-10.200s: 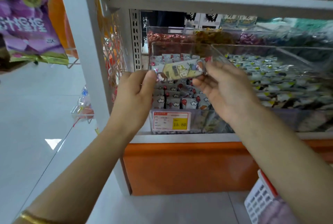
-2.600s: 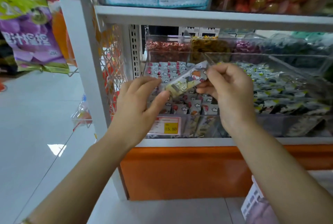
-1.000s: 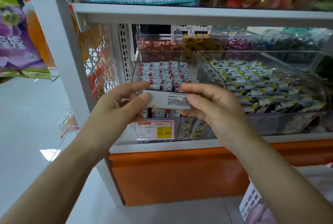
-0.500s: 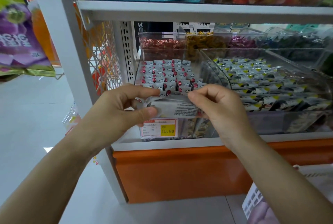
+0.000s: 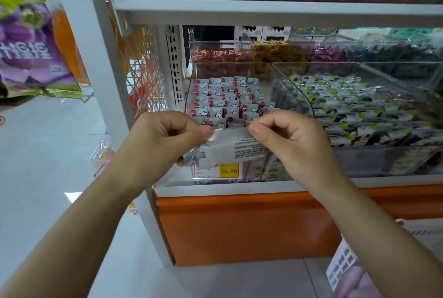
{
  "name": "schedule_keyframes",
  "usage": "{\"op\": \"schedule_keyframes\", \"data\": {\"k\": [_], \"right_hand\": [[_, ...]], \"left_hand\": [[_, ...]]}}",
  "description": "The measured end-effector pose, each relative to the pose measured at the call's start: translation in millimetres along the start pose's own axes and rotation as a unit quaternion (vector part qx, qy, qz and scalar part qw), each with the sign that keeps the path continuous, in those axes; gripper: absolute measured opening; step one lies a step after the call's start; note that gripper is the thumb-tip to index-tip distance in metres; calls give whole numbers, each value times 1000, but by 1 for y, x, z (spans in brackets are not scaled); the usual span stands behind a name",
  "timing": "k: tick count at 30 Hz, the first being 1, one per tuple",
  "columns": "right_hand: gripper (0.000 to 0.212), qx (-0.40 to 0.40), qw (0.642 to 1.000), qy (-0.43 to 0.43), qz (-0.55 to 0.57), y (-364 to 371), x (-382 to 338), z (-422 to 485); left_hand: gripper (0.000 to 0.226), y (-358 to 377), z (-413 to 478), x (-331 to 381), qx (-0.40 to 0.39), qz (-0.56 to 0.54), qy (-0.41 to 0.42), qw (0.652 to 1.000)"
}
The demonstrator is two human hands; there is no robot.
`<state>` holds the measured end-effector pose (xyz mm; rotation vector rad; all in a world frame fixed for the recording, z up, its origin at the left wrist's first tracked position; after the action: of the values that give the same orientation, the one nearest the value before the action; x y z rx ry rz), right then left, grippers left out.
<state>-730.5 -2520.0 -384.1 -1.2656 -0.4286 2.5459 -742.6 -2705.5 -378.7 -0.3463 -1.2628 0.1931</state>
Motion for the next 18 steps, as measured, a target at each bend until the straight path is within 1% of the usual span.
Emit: {"op": "schedule_keyframes", "data": {"k": [5, 8, 12, 15, 18], "right_hand": [[10, -49, 997, 55, 39, 0, 12, 4], [16, -94, 992, 70, 43, 0, 15, 7], [17, -142, 973, 128, 133, 2, 24, 8], [18, -146, 959, 159, 183, 3, 29, 8], [16, -107, 973, 140, 150, 1, 29, 9]], "left_hand": [[26, -2, 2, -5, -6, 11, -12, 1000], [28, -1, 3, -7, -15, 16, -16, 1000], [26, 3, 5, -8, -24, 14, -12, 1000], [28, 6, 5, -8, -23, 13, -5, 1000], [41, 7, 4, -8, -39, 11, -10, 999]]}}
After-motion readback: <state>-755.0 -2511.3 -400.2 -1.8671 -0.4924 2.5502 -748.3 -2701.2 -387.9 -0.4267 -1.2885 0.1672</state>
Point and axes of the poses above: each hand's wrist, its own z-axis towards the middle knuckle, its own y-axis out of the palm, x = y × z, the point moved 6 cm from there along z, towards the middle knuckle, and after that the axes turned 5 degrees about -y, right-handed, at the moved point
